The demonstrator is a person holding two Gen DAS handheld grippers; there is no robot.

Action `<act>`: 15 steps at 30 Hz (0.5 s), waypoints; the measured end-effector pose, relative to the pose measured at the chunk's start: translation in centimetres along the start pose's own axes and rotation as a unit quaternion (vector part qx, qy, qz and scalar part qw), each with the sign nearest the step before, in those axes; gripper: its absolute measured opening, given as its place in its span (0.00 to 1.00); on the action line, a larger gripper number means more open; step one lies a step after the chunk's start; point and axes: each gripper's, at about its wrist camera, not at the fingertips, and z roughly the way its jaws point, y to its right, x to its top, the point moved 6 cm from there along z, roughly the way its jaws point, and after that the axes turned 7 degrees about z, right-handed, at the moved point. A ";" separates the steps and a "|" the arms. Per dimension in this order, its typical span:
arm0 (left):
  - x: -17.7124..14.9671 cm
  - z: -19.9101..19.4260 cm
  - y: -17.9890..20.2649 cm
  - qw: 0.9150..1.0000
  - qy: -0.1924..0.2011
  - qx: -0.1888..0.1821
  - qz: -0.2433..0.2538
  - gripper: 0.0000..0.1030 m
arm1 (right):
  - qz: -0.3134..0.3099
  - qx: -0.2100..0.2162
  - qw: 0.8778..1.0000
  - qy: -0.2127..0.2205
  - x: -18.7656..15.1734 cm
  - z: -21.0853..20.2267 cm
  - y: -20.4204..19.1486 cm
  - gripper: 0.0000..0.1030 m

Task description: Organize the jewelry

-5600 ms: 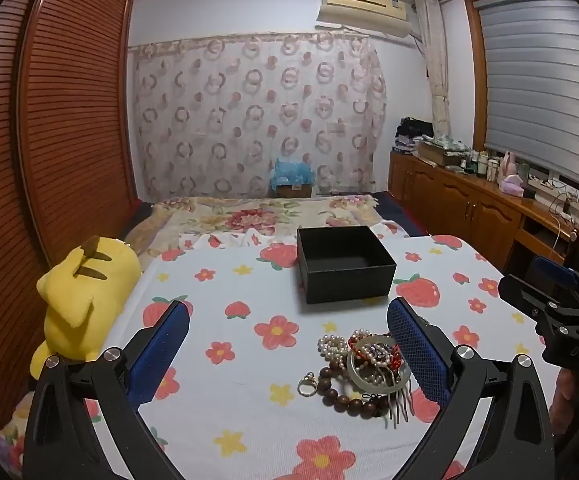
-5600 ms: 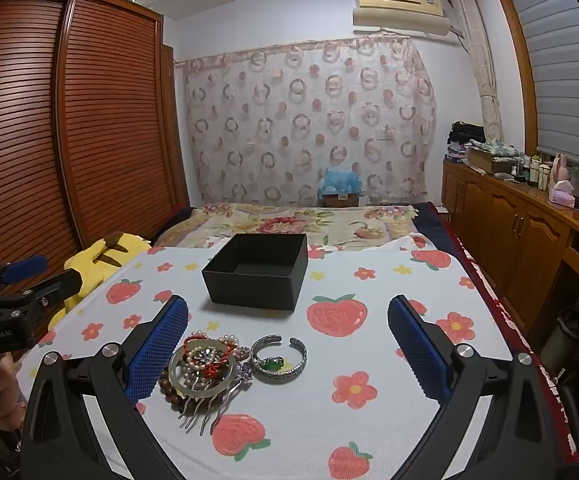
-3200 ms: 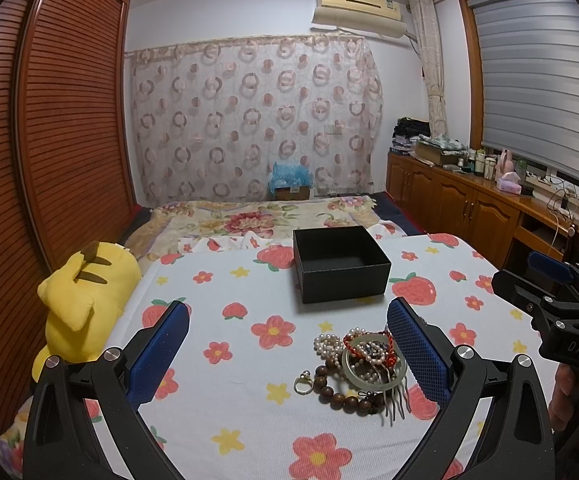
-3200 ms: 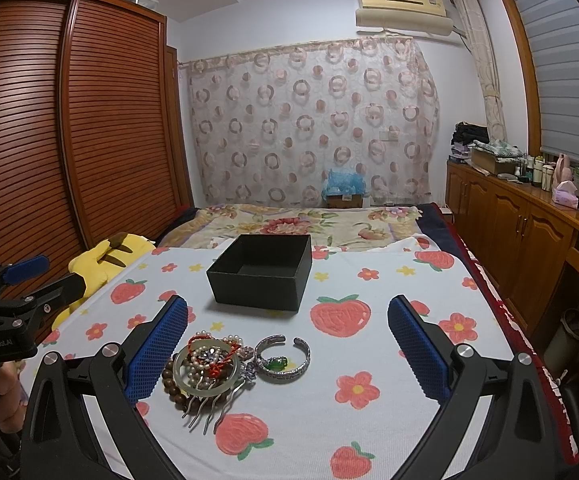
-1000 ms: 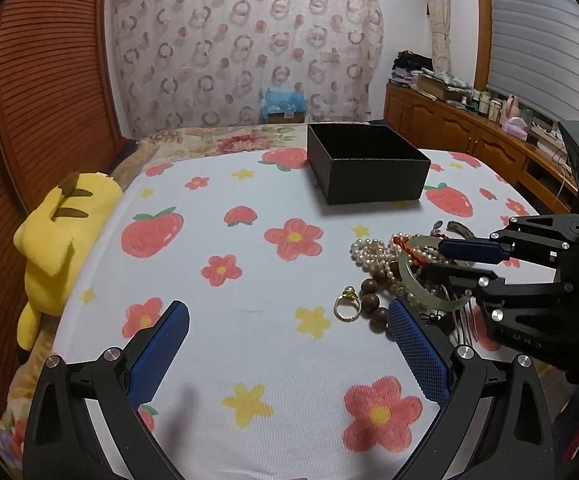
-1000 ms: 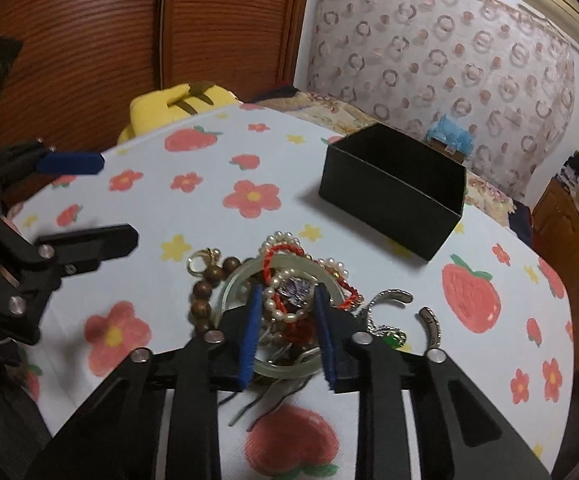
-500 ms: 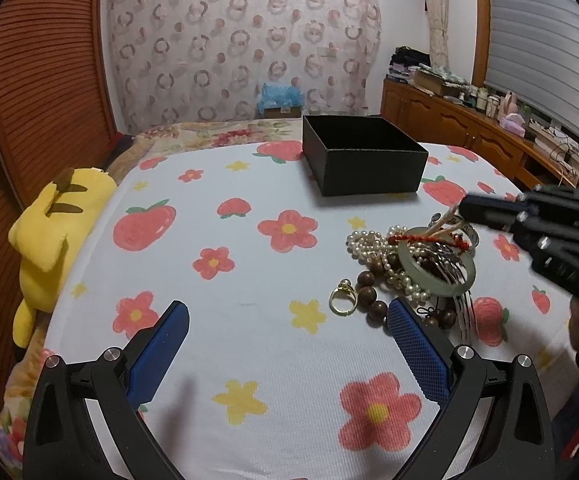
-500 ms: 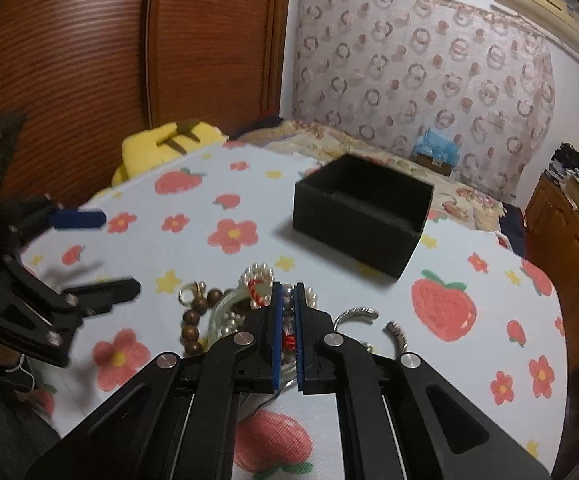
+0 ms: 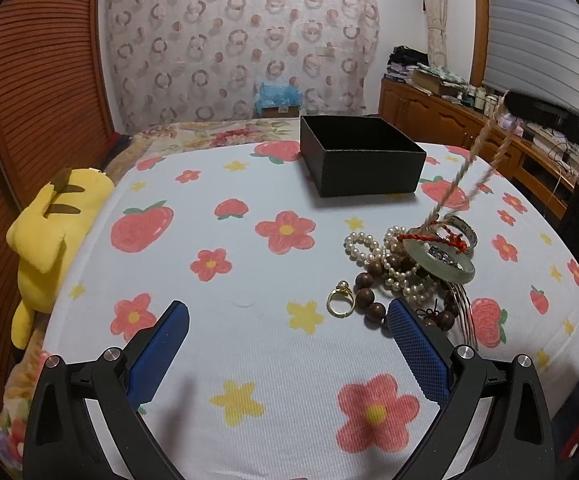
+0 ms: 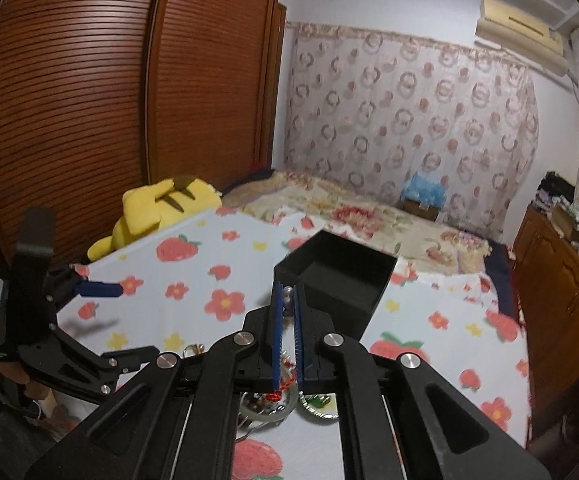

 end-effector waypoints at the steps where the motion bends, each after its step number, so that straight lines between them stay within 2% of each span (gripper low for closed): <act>1: 0.0 0.0 0.1 1.000 0.000 -0.001 0.000 0.93 | 0.001 -0.003 1.000 0.005 0.4 -0.4 0.2 0.06; 7: 0.4 0.2 0.4 1.000 -0.003 -0.015 0.000 0.93 | 0.008 -0.023 0.999 0.025 1.6 -2.3 2.1 0.06; 15: 3.0 1.7 2.1 0.999 0.005 -0.050 0.021 0.93 | 0.029 -0.050 0.997 0.047 2.1 -4.1 4.9 0.06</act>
